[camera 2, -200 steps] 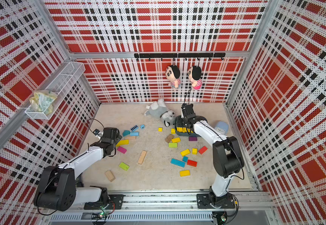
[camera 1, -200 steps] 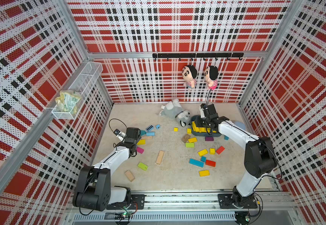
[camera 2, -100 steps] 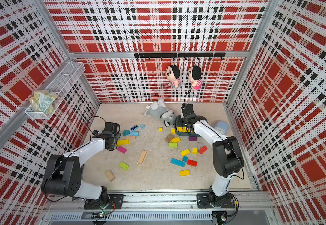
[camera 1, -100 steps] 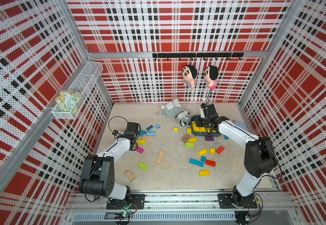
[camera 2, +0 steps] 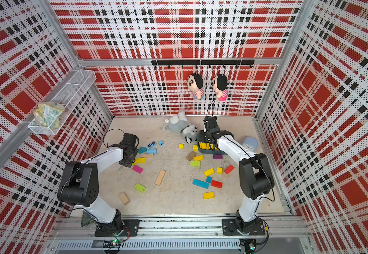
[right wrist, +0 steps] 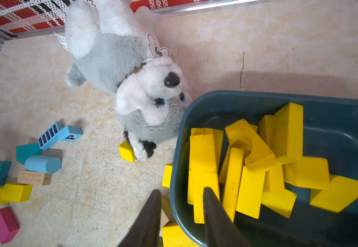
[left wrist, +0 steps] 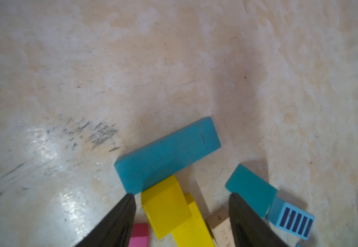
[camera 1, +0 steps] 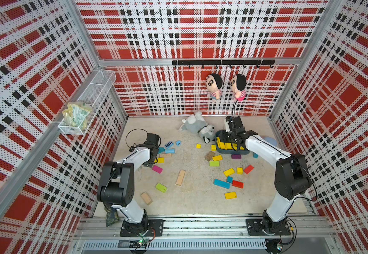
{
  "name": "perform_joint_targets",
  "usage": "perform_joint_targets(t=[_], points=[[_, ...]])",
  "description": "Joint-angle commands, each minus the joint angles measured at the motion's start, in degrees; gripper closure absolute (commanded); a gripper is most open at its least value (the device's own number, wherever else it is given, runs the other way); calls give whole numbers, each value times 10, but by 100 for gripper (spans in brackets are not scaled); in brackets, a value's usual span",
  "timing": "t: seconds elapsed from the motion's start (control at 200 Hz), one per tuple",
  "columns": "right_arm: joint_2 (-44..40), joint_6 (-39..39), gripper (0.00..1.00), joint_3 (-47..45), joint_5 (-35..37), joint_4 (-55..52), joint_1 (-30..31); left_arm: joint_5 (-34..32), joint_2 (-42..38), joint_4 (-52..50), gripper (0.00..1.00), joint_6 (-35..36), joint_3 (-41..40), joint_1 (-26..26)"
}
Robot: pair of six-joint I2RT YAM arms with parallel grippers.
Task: Pick out the yellow building blocks
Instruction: Pick up the building block from the center of the board.
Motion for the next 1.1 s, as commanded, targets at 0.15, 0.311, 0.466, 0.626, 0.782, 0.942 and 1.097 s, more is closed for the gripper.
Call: perform_joint_targets(t=[0.15,0.311,0.466,0.626,0.782,0.942,1.097], points=[[5,13,64,8,11,10,3,15,24,-39,32,-31,26,4],[9,25,64,12,7,17,5,26,34,-41,35,-40,25,0],[11,24,64,13,8,15,7,27,39,-41,36,-41,23,0],[6,23,64,7,11,15,7,15,39,-40,44,-37,22,0],[6,24,64,10,11,15,7,14,44,-38,51,-30,21,-1],[7,22,64,13,11,14,7,4,35,-35,59,-28,15,-5],[8,18,64,16,11,11,8,-14,21,-34,68,-14,16,-9]])
